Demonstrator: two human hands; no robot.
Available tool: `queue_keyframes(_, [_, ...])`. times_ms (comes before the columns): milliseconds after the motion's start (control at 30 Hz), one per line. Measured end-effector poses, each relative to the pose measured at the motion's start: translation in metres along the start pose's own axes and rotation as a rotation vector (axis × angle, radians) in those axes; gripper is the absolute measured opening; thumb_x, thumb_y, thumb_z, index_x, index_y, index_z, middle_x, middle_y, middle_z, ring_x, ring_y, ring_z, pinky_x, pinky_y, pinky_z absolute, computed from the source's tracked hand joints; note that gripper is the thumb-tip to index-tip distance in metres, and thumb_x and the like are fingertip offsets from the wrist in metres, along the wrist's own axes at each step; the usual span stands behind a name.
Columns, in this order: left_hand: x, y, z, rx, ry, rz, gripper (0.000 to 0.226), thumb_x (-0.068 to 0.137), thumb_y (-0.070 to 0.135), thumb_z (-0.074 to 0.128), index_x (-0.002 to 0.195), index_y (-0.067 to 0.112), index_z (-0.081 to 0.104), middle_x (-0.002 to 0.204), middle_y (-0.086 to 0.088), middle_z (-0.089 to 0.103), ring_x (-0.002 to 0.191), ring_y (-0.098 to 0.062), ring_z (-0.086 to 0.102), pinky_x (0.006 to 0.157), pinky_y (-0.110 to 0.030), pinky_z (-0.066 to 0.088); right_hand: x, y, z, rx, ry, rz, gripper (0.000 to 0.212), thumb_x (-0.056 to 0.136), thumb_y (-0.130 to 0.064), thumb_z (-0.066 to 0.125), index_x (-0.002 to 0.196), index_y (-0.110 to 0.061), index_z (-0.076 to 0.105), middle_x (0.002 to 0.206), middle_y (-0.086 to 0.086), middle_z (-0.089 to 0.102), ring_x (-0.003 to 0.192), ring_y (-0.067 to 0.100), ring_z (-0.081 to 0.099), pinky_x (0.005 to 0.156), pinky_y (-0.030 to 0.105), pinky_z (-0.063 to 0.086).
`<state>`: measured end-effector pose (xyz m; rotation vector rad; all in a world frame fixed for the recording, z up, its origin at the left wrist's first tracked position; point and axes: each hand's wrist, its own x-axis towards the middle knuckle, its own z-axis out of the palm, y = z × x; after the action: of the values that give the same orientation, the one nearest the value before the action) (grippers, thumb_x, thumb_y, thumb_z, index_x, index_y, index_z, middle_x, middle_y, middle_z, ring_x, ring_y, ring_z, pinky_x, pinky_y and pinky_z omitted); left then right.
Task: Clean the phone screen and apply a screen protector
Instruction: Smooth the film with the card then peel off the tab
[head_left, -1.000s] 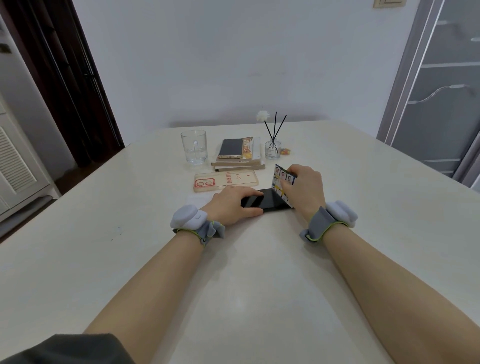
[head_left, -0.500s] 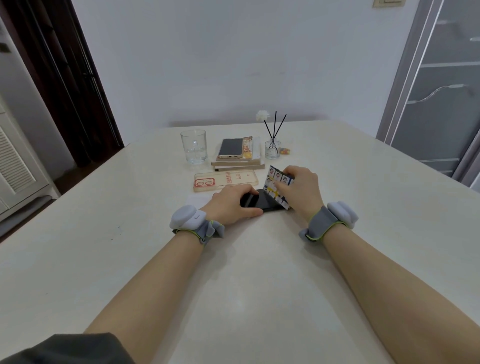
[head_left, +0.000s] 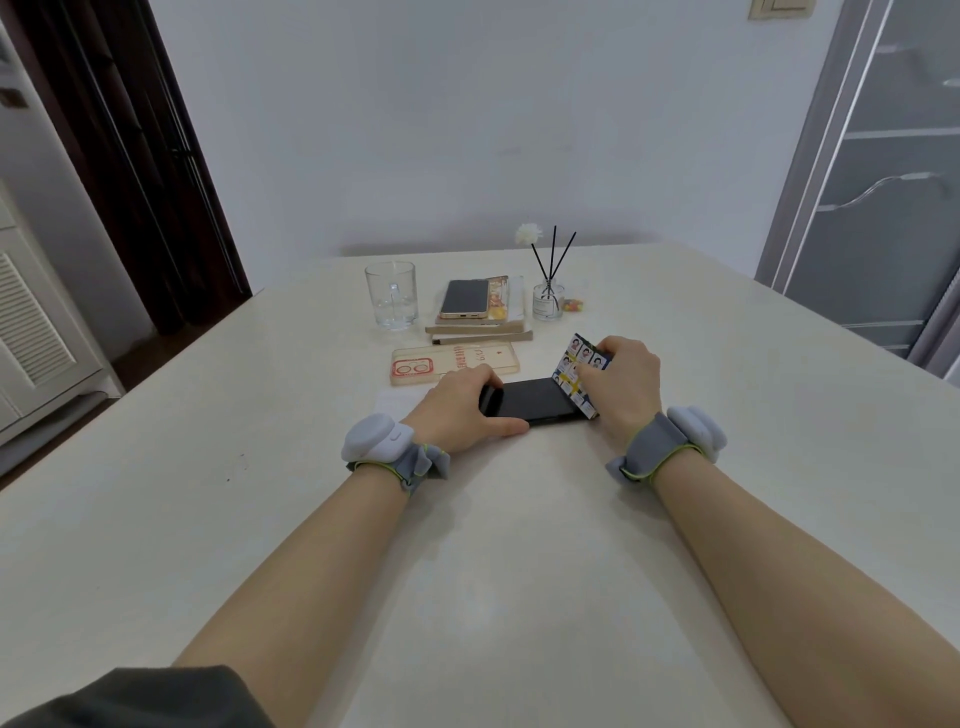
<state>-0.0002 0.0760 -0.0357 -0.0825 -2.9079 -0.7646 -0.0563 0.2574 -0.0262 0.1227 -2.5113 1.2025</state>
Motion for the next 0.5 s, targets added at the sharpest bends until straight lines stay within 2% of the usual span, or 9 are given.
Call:
queue_keyframes(200, [0.000,-0.001,0.000,0.002,0.008,0.004,0.057,0.071,0.053,0.073,0.112,0.019,0.054,0.112,-0.001,0.057,0.101,-0.018,0.050,0.087,-0.034,0.045,-0.008,-0.008,0.009,0.013,-0.078,-0.092,0.011,0.081,-0.010,0.060,0.088,-0.003,0.065,0.095,0.017,0.068,0.081,0.027,0.058,0.065,0.028,0.043])
queue_keyframes(367, [0.001,-0.002,0.001,-0.011,0.013,0.010,0.056,0.071,0.052,0.074,0.111,0.018,0.055,0.110,0.000,0.057,0.099,-0.018,0.050,0.084,-0.030,0.043,-0.003,-0.001,0.004,0.001,-0.011,-0.014,0.017,0.082,-0.011,0.058,0.094,-0.001,0.065,0.102,0.017,0.067,0.092,0.031,0.062,0.073,0.035,0.050])
queue_keyframes(500, [0.001,-0.002,0.001,-0.007,0.014,0.013,0.057,0.070,0.052,0.074,0.111,0.018,0.055,0.109,0.000,0.057,0.099,-0.017,0.050,0.082,-0.029,0.043,-0.009,-0.008,0.012,0.016,-0.073,-0.101,0.014,0.082,-0.012,0.062,0.090,-0.002,0.065,0.097,0.016,0.069,0.086,0.027,0.062,0.067,0.028,0.045])
